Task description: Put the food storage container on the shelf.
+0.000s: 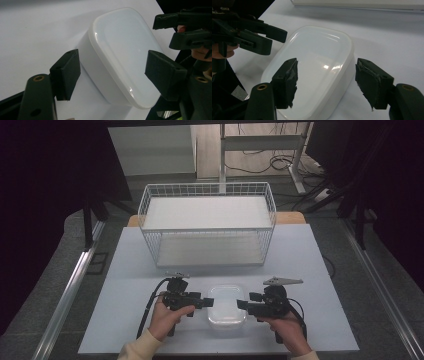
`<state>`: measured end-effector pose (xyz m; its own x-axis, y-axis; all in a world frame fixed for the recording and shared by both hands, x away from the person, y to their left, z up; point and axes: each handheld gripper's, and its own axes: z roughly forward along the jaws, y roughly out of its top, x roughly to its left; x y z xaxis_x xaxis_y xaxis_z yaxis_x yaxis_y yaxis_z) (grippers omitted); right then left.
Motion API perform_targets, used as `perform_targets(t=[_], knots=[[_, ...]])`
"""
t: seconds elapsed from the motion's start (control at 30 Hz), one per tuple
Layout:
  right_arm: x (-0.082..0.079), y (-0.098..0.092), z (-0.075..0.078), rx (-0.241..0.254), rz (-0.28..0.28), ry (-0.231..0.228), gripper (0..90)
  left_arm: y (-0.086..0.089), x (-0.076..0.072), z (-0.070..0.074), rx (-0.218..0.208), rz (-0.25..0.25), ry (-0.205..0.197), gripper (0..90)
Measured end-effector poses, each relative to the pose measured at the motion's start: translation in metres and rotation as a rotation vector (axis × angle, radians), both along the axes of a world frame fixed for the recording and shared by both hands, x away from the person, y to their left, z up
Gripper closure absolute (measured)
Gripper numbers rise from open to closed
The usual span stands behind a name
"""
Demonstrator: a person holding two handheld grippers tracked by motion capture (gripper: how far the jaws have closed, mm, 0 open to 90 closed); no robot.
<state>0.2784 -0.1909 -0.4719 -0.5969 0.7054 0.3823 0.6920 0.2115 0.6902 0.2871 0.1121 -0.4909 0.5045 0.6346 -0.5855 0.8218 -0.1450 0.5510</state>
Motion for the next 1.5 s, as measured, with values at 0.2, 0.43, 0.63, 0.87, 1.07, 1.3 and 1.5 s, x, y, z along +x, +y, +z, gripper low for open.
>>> perform_targets(t=[0.2,0.43,0.63,0.87,1.07,1.3,1.5], knots=[[-0.001,0.001,-0.002,0.001,0.003,0.005,35.2,-0.003,0.000,-0.008,-0.036,0.005,0.046,30.7],[0.001,0.004,-0.011,0.012,0.013,0.047,40.1,-0.005,0.000,-0.010,-0.052,0.009,0.066,36.5],[0.003,0.003,-0.015,0.034,0.005,0.080,43.4,-0.005,0.000,-0.019,-0.110,-0.001,0.119,42.6],[0.004,-0.005,-0.017,0.081,-0.047,0.131,64.0,0.000,-0.002,-0.015,-0.096,0.009,0.097,57.3],[0.001,-0.013,-0.012,0.127,-0.073,0.133,79.9,0.002,-0.006,-0.012,-0.100,0.012,0.080,64.7],[0.001,-0.016,-0.013,0.149,-0.057,0.156,76.1,0.004,-0.006,-0.014,-0.118,0.012,0.080,66.4],[0.004,-0.013,-0.019,0.152,-0.052,0.195,65.0,0.004,-0.006,-0.015,-0.123,0.014,0.083,66.0]])
